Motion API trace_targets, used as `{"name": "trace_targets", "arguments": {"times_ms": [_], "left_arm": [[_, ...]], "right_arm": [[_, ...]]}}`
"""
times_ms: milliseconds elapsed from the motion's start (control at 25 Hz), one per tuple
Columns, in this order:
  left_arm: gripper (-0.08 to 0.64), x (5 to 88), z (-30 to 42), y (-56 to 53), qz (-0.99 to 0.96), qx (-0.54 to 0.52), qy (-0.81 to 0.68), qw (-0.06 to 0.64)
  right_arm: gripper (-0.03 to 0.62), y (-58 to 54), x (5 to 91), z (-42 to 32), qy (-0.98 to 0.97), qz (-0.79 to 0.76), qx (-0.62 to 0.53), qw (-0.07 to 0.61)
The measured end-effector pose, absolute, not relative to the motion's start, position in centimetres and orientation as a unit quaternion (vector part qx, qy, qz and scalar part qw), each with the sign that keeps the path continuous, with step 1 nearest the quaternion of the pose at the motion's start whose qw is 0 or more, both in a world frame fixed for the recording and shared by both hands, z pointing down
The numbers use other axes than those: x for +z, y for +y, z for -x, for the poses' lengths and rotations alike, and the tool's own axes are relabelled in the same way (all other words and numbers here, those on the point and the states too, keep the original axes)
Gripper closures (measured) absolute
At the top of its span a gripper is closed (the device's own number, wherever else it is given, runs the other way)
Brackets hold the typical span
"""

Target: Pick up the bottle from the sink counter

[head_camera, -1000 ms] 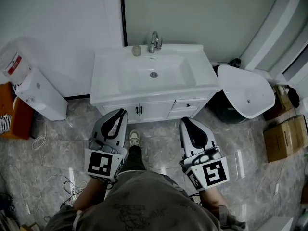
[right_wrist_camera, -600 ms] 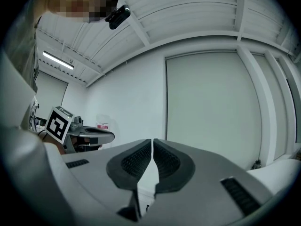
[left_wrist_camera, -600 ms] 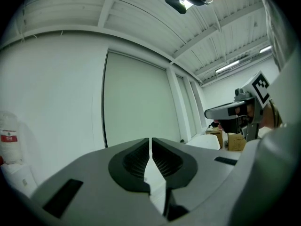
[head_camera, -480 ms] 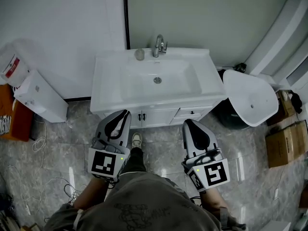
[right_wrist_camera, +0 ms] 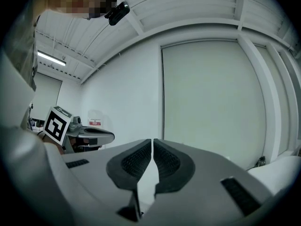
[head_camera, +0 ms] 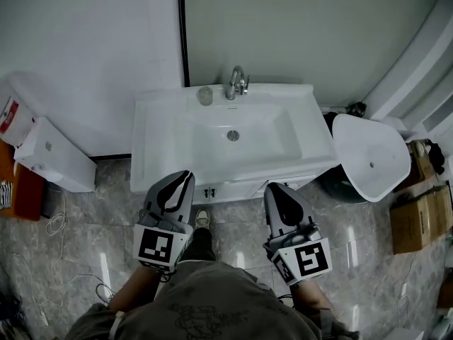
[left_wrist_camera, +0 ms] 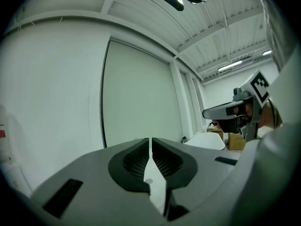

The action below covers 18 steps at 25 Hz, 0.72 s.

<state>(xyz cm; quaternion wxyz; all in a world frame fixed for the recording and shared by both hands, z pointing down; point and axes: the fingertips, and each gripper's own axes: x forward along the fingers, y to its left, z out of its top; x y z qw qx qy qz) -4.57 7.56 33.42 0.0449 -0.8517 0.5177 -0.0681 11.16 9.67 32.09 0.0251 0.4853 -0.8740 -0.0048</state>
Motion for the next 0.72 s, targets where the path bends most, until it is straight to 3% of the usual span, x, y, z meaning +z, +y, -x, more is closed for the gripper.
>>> {"name": "trace_targets", "arguments": {"times_ms": [720], "left_arm": [[0.531,33.5,9.3,-11.0,0.862,-0.081,0.500,0.033]], "right_arm": [[0.558,-8.5,30.6,-5.7,-0.858,-0.512,0.006,0.042]]}}
